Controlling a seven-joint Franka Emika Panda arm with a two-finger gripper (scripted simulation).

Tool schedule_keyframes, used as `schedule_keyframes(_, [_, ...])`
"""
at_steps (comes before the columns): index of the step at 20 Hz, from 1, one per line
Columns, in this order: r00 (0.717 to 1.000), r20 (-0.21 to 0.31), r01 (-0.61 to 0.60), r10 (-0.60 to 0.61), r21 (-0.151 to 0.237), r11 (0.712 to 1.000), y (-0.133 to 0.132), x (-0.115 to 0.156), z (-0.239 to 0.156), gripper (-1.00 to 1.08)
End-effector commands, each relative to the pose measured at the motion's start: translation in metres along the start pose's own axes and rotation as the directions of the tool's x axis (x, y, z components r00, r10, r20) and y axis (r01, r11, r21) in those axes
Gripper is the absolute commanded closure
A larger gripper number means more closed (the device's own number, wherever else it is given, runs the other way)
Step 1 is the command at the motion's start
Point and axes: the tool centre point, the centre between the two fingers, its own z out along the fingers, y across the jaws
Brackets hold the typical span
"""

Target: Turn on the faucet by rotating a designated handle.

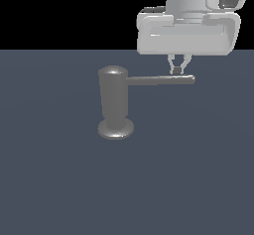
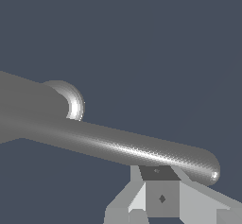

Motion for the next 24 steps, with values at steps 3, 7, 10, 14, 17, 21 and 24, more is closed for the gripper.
schedule_keyframes(3, [1.000, 0.003, -0.006, 0.006, -0.001, 1.000, 0.002, 0.012, 0.002, 1.08])
schedule_keyframes(7, [1.000, 0.008, -0.010, 0.010, -0.001, 1.000, 0.002, 0.024, 0.005, 1.08])
schedule_keyframes(10, [1.000, 0.011, -0.013, 0.013, -0.001, 1.000, 0.002, 0.033, 0.006, 1.08])
schedule_keyframes(14, [1.000, 0.015, -0.017, 0.017, -0.001, 1.000, 0.002, 0.046, 0.009, 1.08])
schedule_keyframes(17, [1.000, 0.017, -0.020, 0.020, -0.001, 1.000, 0.002, 0.055, 0.010, 1.08])
schedule_keyframes(21, [0.999, 0.021, -0.023, 0.023, -0.002, 1.000, 0.003, 0.066, 0.013, 1.08])
schedule_keyframes(24, [0.999, 0.024, -0.026, 0.026, -0.002, 1.000, 0.003, 0.075, 0.014, 1.08])
